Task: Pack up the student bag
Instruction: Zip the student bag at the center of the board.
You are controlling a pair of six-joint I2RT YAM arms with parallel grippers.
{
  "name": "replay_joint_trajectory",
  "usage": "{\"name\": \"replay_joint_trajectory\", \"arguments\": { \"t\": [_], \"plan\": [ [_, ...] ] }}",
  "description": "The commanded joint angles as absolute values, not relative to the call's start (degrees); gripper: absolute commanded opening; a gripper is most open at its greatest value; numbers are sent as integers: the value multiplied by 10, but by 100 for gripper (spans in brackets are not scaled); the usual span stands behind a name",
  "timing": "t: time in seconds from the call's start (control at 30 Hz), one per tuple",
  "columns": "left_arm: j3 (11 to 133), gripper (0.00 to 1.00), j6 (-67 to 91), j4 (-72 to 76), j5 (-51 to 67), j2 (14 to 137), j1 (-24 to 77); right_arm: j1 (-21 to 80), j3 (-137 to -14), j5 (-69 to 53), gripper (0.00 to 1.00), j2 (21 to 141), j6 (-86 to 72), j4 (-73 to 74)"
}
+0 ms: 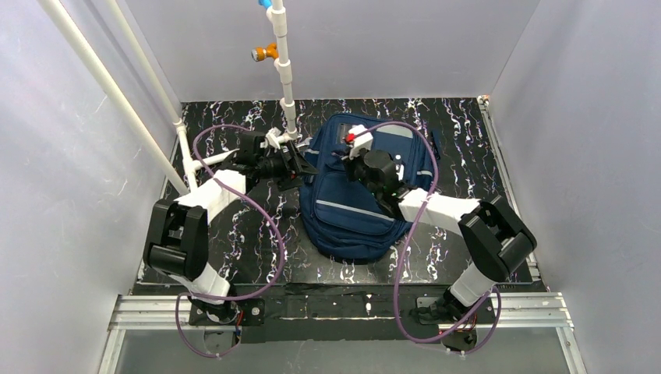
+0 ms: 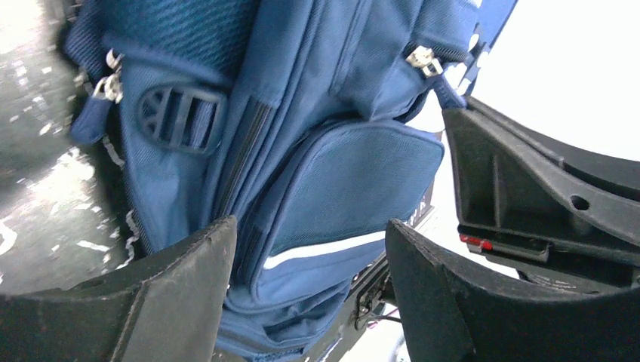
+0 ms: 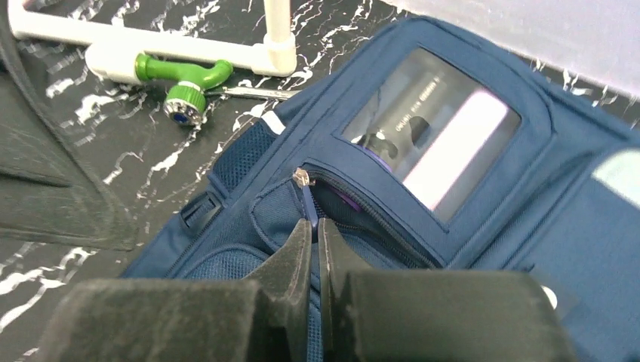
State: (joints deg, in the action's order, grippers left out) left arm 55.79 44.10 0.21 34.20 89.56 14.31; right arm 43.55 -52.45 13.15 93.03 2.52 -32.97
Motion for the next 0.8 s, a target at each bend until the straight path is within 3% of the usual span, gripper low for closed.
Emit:
{"name": "replay_joint_trajectory", "arguments": {
  "t": [0.0,0.23,0.5,0.67,0.77],
  "plan": [
    [613,69,450,31,364,916,158,408,-475,138,1,876,-153,-432],
    [736,63,439,47,402,1012,168,356,-418,85,1,879,-284,-513],
    [816,61,384,72,356,1094,216,346,-419,58,1,871,-271,-516],
    [829,64,365,72,320,1119,232,345,-419,42,1,862,-267,-514],
    [832,59,366,71,297,1130,234,345,-425,35,1,862,-260,-511]
  ]
}}
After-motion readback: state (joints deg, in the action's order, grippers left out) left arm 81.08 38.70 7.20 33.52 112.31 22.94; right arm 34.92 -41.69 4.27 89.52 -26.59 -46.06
